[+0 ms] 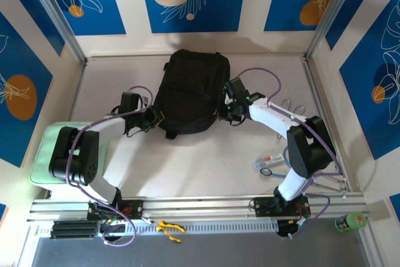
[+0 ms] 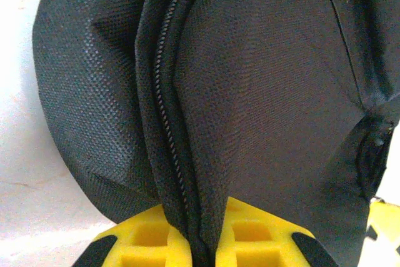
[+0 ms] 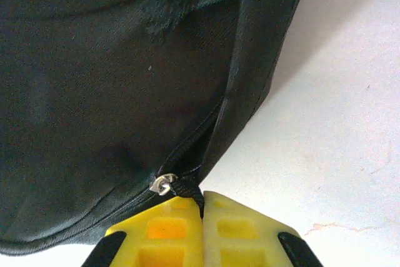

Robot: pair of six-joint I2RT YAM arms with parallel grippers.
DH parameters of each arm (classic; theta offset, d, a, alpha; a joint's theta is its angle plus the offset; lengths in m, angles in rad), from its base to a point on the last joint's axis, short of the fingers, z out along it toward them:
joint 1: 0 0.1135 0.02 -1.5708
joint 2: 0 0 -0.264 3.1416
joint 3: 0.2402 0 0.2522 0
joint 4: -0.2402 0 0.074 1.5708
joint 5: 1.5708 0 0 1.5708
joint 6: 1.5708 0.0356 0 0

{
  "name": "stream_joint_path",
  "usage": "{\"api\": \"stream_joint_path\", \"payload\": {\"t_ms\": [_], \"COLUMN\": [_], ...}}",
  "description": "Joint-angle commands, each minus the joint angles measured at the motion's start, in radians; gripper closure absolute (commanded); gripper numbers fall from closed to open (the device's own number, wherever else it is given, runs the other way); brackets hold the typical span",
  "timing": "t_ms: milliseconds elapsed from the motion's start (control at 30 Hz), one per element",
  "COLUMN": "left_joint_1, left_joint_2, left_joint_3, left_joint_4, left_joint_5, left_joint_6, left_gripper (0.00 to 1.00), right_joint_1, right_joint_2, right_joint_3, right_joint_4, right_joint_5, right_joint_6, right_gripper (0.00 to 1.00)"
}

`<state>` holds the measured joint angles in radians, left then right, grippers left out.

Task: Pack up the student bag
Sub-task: Zip the student bag at the top-center of the table.

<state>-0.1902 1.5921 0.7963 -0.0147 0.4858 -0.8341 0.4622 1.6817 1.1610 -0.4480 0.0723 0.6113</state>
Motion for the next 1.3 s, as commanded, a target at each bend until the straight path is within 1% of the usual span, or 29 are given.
{"api": "stream_joint_path", "payload": {"t_ms": [0,167,233,333,500,633,700,733,767,800,833,933,1000,1100,1200,1267], "left_joint_1": [0.015,0.014,0.015,0.015,0.014,0.013,0.014,0.013,0.014,0.014,0.014,0.011,0.004,-0.031,-0.093,-0.150], "left_joint_2": [-0.005,0.014,0.024,0.035,0.046,0.049,0.039,0.029,0.016,-0.003,-0.030,-0.116,-0.170,-0.228,-0.244,-0.229], "left_joint_3": [0.019,0.039,0.047,0.057,0.074,0.079,0.078,0.079,0.083,0.088,0.093,0.123,0.155,0.200,0.223,0.232], "left_joint_4": [-0.178,-0.231,-0.244,-0.250,-0.258,-0.278,-0.294,-0.308,-0.323,-0.352,-0.383,-0.476,-0.536,-0.574,-0.539,-0.494], "left_joint_5": [-0.003,0.024,0.036,0.048,0.059,0.060,0.048,0.040,0.028,0.005,-0.026,-0.119,-0.187,-0.243,-0.228,-0.209], "left_joint_6": [0.141,0.215,0.233,0.240,0.252,0.269,0.278,0.284,0.290,0.300,0.313,0.356,0.394,0.452,0.505,0.537], "left_gripper": [0.96,0.96,0.96,0.96,0.97,0.97,0.97,0.94,0.88,0.76,0.67,0.54,0.49,0.45,0.42,0.40], "right_joint_1": [-0.036,-0.056,-0.058,-0.059,-0.043,-0.023,-0.020,-0.018,-0.016,-0.011,-0.005,0.001,-0.003,-0.006,-0.017,-0.025], "right_joint_2": [0.060,0.136,0.174,0.228,0.287,0.344,0.346,0.337,0.327,0.311,0.292,0.244,0.211,0.165,0.133,0.126], "right_joint_3": [0.096,0.201,0.259,0.348,0.453,0.546,0.562,0.558,0.547,0.530,0.512,0.435,0.384,0.327,0.297,0.290], "right_joint_4": [-0.135,-0.212,-0.265,-0.348,-0.404,-0.470,-0.476,-0.462,-0.447,-0.425,-0.402,-0.336,-0.291,-0.244,-0.209,-0.202], "right_joint_5": [0.001,0.027,0.056,0.097,0.123,0.203,0.214,0.195,0.168,0.132,0.088,-0.092,-0.193,-0.268,-0.337,-0.358], "right_joint_6": [-0.045,-0.035,-0.015,0.009,0.001,-0.017,-0.022,-0.036,-0.053,-0.075,-0.097,-0.135,-0.131,-0.124,-0.127,-0.122], "right_gripper": [1.00,1.00,1.00,1.00,1.00,1.00,1.00,1.00,1.00,1.00,1.00,1.00,1.00,1.00,1.00,1.00]}}
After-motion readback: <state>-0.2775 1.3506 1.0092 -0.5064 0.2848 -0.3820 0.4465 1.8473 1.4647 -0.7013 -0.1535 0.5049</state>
